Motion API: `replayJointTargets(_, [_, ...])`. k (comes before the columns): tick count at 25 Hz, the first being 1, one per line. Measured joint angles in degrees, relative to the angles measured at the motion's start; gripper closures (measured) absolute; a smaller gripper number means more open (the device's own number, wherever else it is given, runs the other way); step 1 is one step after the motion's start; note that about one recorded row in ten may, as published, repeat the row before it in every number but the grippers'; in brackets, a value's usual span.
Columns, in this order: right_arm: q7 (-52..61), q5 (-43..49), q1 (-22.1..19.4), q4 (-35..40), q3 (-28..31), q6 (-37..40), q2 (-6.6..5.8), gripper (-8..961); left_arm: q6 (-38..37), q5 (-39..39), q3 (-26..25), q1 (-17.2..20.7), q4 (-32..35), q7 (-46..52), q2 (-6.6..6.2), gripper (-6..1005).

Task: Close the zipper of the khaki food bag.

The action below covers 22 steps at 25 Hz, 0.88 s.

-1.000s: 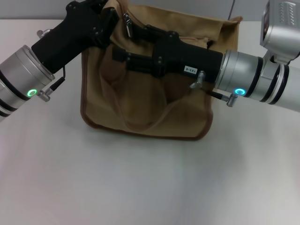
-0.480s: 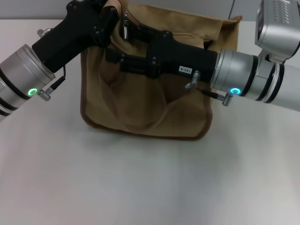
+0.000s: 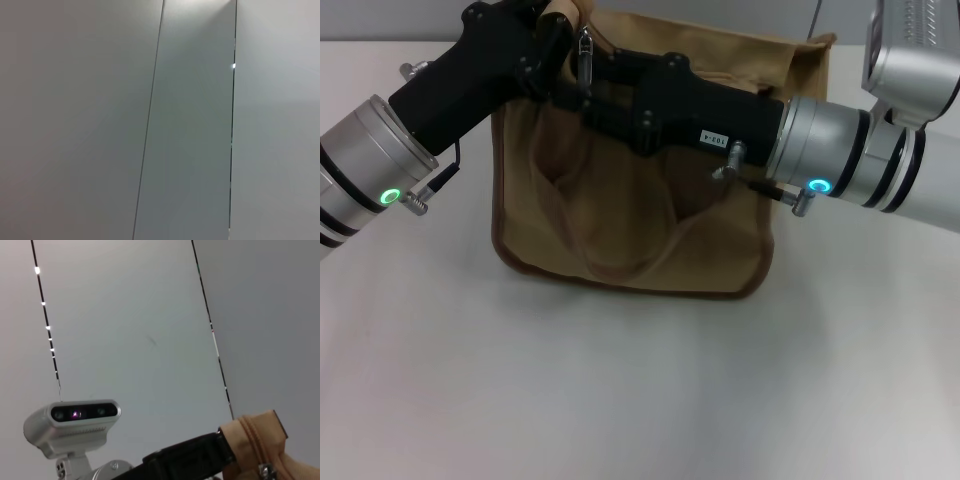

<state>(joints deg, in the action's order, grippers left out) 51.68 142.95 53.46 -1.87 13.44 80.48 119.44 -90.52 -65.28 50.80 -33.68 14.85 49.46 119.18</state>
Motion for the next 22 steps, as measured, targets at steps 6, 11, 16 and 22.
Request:
replayJointTargets(6, [-0.04, -0.04, -0.18, 0.01, 1.02, -0.01, 0.0, 631, 0.34, -0.02, 0.0, 0.09, -0.19, -0.25, 0.0, 923])
replayJointTargets(11, [-0.07, -0.05, -0.17, 0.03, 1.06, -0.09, 0.0, 754, 0.35, -0.02, 0.0, -0.01, -0.35, -0.28, 0.0, 922])
replayJointTargets(16, [-0.09, -0.05, -0.6, 0.03, 1.52, -0.09, 0.03, 869, 0.35, -0.02, 0.0, 0.03, -0.39, -0.33, 0.0, 921])
replayJointTargets(22, [-0.47, -0.05, -1.89, 0.15, 1.62, 0.16, 0.04, 950, 0.34, -0.02, -0.36, 0.33, -0.5, -0.33, 0.0, 919])
